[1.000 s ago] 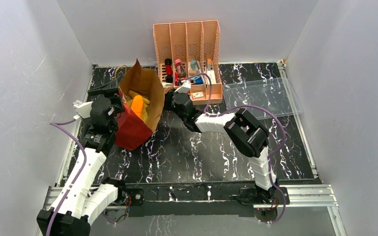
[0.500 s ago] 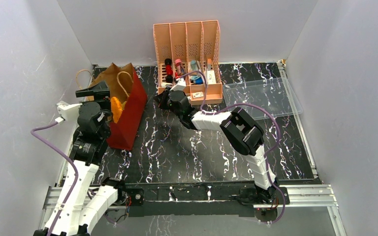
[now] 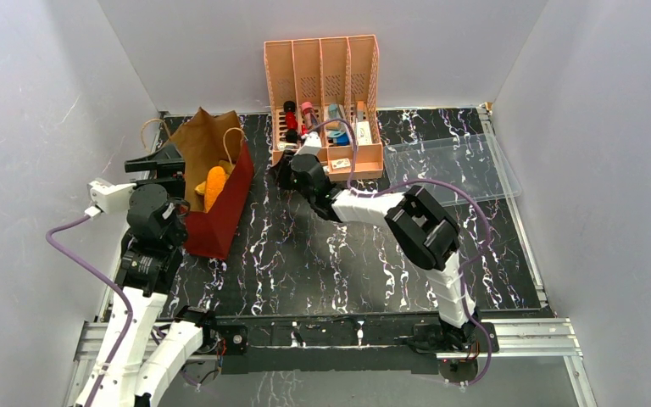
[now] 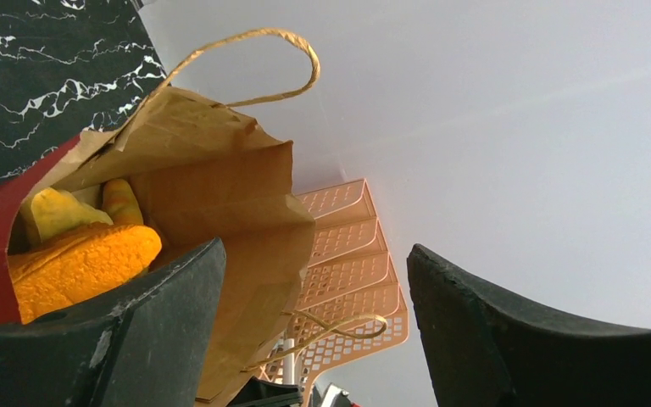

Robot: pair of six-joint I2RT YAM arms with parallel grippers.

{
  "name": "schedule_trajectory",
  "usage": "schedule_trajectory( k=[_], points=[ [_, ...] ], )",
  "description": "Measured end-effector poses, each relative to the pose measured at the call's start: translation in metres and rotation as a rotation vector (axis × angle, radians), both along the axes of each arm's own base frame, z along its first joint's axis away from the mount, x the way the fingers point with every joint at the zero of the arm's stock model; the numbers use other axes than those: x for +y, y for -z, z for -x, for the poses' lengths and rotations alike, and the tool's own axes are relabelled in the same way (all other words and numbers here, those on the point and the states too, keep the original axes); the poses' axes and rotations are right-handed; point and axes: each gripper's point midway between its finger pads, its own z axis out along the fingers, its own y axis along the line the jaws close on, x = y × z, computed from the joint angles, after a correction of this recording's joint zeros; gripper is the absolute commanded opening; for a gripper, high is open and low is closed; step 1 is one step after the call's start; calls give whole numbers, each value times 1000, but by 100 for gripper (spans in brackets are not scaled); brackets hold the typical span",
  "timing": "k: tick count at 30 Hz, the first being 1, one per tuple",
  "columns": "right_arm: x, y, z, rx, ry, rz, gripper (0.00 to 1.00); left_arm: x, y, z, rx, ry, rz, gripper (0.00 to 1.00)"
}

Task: Take the fake bread out of the paper bag
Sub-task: Pick up the clamp at the center of the board.

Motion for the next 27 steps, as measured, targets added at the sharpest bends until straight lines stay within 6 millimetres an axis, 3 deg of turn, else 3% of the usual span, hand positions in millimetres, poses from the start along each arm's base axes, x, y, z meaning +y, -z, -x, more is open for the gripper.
schedule_trajectory(
  k=[4,8,12,15,22,27],
  points=[
    [-22,-12,-3,-24,44,120,49,2,-6,7,-7,1,-29,81],
    [-51,-55,-17,-82,115,170,69,3,-16,12,-19,8,-67,89],
    [-93,-101,-39,-150,224,198,69,0,-20,11,-16,32,-110,95],
    [-124,-118,-58,-164,297,222,67,-4,-21,8,-12,59,-141,98],
    [-199,-110,-119,-100,431,315,59,-19,-27,-2,-22,140,-218,98],
    [-218,-74,-149,-30,454,402,52,-35,-32,-18,-42,217,-268,98]
  ],
)
